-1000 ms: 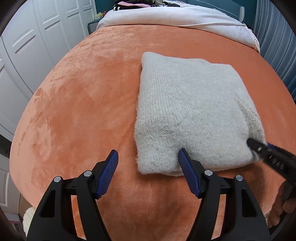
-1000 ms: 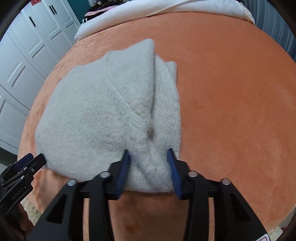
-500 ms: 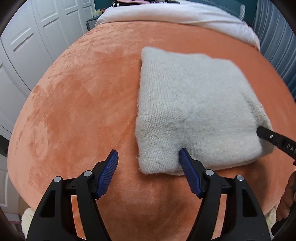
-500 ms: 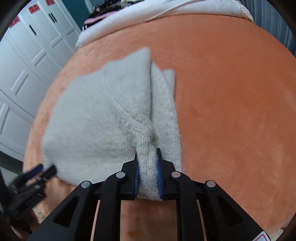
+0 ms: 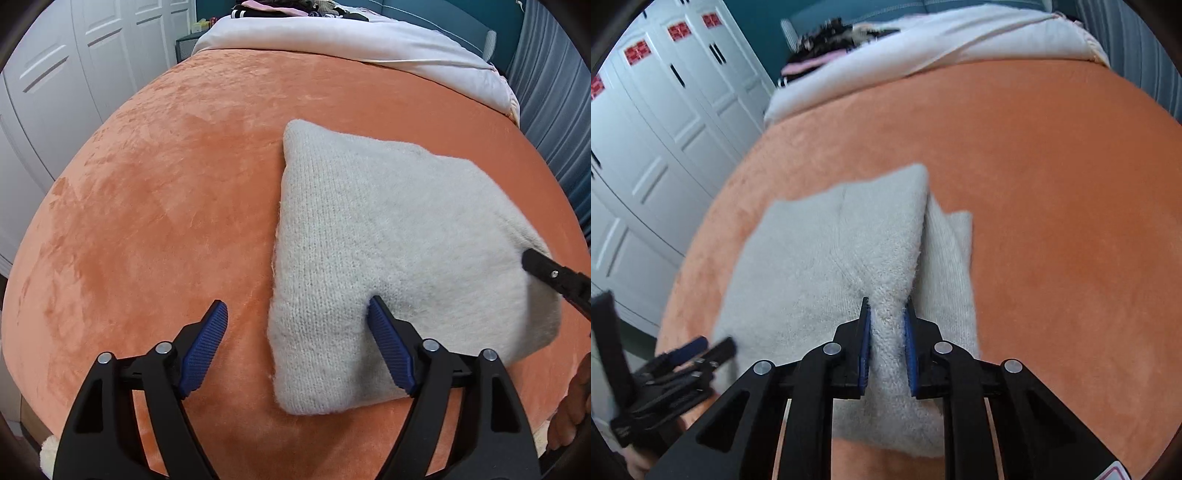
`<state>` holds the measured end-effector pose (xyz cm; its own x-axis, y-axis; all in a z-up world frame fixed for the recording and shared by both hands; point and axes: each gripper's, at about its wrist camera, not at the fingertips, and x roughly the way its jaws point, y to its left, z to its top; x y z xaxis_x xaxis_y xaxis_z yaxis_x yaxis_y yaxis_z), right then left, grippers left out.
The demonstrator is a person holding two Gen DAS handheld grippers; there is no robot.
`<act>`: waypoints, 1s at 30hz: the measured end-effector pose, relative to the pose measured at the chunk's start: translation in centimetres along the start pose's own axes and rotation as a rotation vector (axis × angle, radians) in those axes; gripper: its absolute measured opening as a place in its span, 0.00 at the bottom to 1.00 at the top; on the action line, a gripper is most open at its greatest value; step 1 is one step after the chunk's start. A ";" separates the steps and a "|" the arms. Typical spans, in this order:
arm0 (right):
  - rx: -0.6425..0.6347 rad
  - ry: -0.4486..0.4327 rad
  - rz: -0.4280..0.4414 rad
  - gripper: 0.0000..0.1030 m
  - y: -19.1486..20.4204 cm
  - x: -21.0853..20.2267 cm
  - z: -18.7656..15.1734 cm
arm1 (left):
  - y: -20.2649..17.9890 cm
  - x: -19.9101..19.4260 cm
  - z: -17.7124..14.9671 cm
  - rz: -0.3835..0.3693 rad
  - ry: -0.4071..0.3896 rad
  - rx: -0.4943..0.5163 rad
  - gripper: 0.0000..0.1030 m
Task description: Fold small clothes
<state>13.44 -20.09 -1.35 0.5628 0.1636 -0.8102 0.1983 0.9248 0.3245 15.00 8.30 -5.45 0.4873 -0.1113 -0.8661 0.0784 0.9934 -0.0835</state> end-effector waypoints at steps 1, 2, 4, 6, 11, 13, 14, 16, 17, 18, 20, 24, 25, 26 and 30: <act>0.004 0.061 -0.023 0.14 -0.5 1.7 -0.6 | 0.0 0.4 -0.2 -0.003 0.007 -0.005 0.77; -0.003 0.124 -0.040 0.14 -1.1 3.8 -1.4 | 0.0 0.7 -0.3 -0.009 0.017 -0.011 0.77; -0.005 0.092 -0.038 0.16 -0.8 3.0 -1.6 | -0.3 0.5 -0.5 -0.004 0.015 -0.011 0.77; 0.023 0.055 -0.043 0.22 -0.2 0.8 -1.3 | -0.8 -0.2 -0.7 0.023 -0.007 0.017 0.77; -0.050 -0.075 -0.133 0.31 1.2 -4.7 -3.9 | -1.9 -2.8 -1.9 0.016 -0.043 0.038 0.75; -0.053 -0.064 -0.150 0.31 1.0 -5.3 -5.5 | -2.5 -3.6 -2.7 0.024 -0.047 0.056 0.75; -0.046 -0.056 -0.144 0.31 0.8 -5.5 -6.1 | -2.8 -3.9 -3.1 0.027 -0.046 0.066 0.75; -0.032 -0.040 -0.142 0.31 0.2 -5.5 -7.0 | -3.3 -4.3 -3.7 0.027 -0.040 0.074 0.75; -0.029 -0.031 -0.141 0.31 0.0 -5.4 -7.5 | -3.4 -4.4 -4.0 0.026 -0.033 0.076 0.75; -0.027 -0.027 -0.138 0.31 -0.2 -5.2 -7.8 | -3.5 -4.6 -4.2 0.025 -0.031 0.077 0.75; -0.023 -0.024 -0.140 0.31 -0.2 -5.4 -8.5 | -3.8 -5.0 -4.8 0.028 -0.034 0.085 0.75; -0.034 -0.017 -0.141 0.31 0.0 -5.6 -9.1 | -4.3 -5.4 -5.5 0.034 -0.036 0.100 0.75; -0.037 -0.014 -0.141 0.31 0.1 -5.6 -9.1 | -4.3 -5.5 -5.6 0.036 -0.037 0.103 0.75; -0.039 -0.013 -0.141 0.31 0.1 -5.6 -9.1 | -4.4 -5.5 -5.7 0.039 -0.038 0.103 0.75; -0.036 -0.006 -0.145 0.31 0.2 -5.5 -9.6 | -4.2 -5.3 -6.1 0.049 -0.035 0.098 0.75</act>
<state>2.69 -17.54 -1.51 0.5349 0.0259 -0.8445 0.2489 0.9503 0.1868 6.71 4.84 -3.50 0.5229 -0.0653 -0.8499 0.1373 0.9905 0.0084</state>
